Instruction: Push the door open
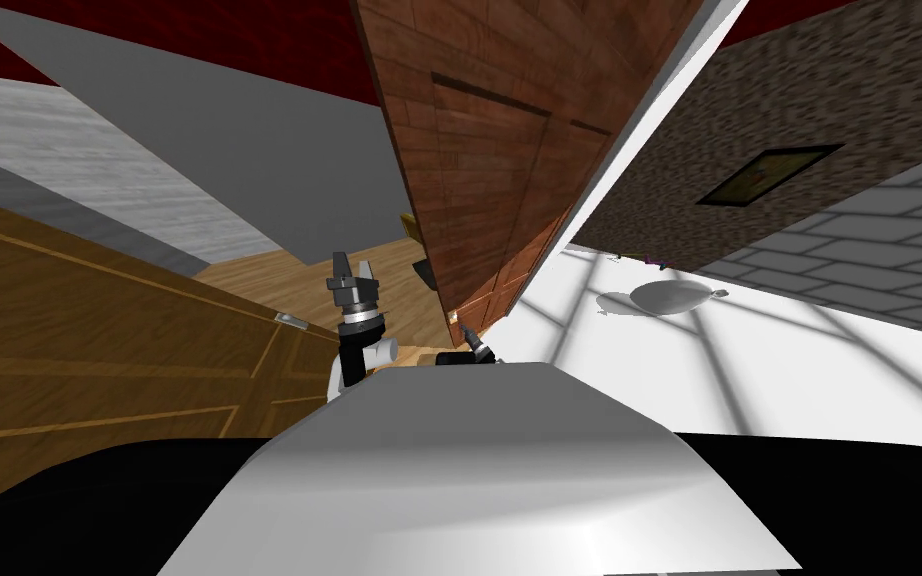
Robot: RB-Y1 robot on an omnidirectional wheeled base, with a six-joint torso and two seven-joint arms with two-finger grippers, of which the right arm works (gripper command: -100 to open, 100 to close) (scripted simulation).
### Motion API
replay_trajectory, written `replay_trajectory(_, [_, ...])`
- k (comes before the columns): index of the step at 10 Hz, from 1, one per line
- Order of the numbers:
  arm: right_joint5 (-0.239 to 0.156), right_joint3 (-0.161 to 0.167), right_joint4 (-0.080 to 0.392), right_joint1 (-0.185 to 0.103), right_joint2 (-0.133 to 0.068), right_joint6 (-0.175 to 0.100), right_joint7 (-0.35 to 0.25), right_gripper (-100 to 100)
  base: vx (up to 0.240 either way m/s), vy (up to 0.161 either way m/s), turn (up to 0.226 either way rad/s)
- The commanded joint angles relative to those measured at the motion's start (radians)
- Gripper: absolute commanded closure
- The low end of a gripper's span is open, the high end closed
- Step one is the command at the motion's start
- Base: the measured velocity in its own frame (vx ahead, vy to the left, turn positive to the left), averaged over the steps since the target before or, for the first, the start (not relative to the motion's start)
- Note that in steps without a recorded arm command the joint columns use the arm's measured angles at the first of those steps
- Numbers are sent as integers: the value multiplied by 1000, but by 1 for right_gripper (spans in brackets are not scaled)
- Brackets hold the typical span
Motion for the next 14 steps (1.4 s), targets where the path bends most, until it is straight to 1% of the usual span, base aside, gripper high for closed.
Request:
replay_trajectory(1, [-7, -15, -7, 13, -2, -3, 9, -100, -231, 55, -155])
replay_trajectory(2, [-11, -23, -10, 18, 6, -5, 13, -100, -226, 8, -111])
replay_trajectory(3, [-8, -17, -10, 15, 2, -2, 10, -100, -95, -4, -21])
replay_trajectory(4, [-12, -24, -2, 4, 0, 2, 14, -100, 67, 60, 44])
replay_trajectory(5, [-13, -25, 1, 1, 1, 3, 15, -100, 164, 115, 29])
replay_trajectory(7, [-17, -32, 13, -15, 9, 9, 19, -100, 205, 111, 21])
replay_trajectory(10, [-21, -41, 26, -33, 30, 16, 23, -100, 171, 97, 25])
replay_trajectory(11, [-21, -39, 26, -30, 24, 14, 22, -100, 68, 43, -9])
replay_trajectory(12, [-21, -39, 26, -30, 24, 14, 22, 100, -14, -7, 6])
replay_trajectory(14, [-21, -39, 26, -30, 24, 14, 22, 100, -20, -14, 7])
